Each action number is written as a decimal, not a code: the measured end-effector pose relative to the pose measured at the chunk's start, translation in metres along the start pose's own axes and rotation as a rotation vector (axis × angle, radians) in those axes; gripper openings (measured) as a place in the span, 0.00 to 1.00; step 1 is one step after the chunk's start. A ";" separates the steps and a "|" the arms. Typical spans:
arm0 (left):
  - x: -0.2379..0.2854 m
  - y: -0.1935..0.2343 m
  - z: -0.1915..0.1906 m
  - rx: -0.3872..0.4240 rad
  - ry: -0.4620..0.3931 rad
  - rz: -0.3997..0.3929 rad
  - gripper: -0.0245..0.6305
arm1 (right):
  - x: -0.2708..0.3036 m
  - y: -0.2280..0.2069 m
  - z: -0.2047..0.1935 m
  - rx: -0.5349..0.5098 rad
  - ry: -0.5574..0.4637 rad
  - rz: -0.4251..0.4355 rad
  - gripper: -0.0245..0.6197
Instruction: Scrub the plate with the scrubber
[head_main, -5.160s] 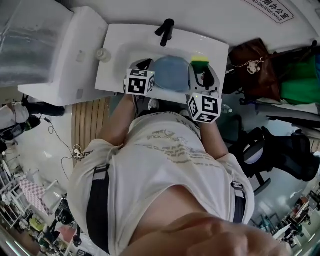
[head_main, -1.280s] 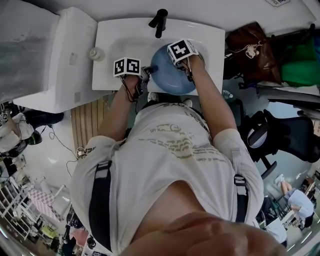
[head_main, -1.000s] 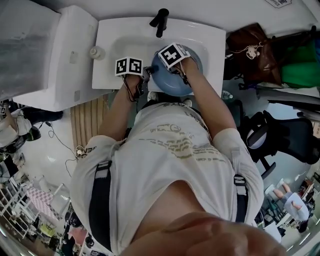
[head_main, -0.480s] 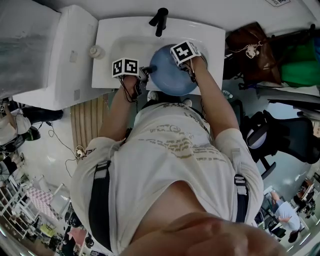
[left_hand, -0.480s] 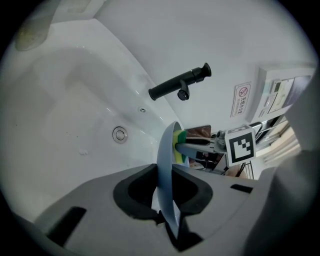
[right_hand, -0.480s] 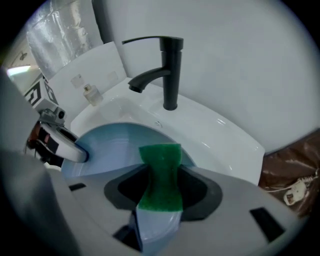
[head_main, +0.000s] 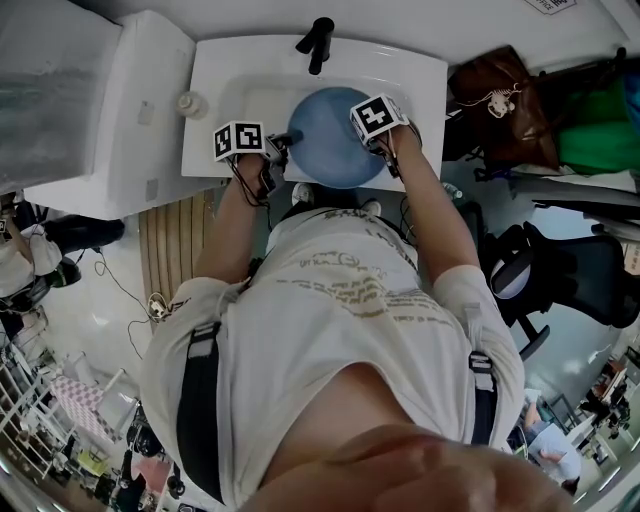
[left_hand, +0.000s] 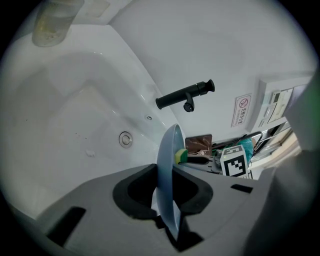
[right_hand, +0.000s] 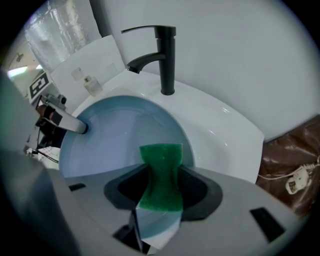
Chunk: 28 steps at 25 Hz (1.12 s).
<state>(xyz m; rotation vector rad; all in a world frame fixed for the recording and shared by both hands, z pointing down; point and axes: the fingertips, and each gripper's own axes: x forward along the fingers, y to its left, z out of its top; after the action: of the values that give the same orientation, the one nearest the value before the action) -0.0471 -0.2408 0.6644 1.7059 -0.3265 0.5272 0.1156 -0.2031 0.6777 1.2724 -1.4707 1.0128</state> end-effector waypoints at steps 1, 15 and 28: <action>-0.001 0.001 0.000 -0.009 -0.007 0.000 0.14 | -0.001 0.002 -0.004 0.015 0.008 0.010 0.33; -0.006 0.008 0.020 -0.065 -0.128 0.036 0.15 | -0.004 0.071 -0.035 -0.096 0.072 0.213 0.33; 0.004 0.001 0.024 -0.084 -0.156 0.072 0.15 | -0.014 0.132 -0.021 -0.273 0.046 0.294 0.34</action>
<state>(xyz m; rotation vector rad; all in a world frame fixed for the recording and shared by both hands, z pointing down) -0.0406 -0.2639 0.6639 1.6618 -0.5171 0.4272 -0.0123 -0.1622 0.6671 0.8511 -1.7274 0.9802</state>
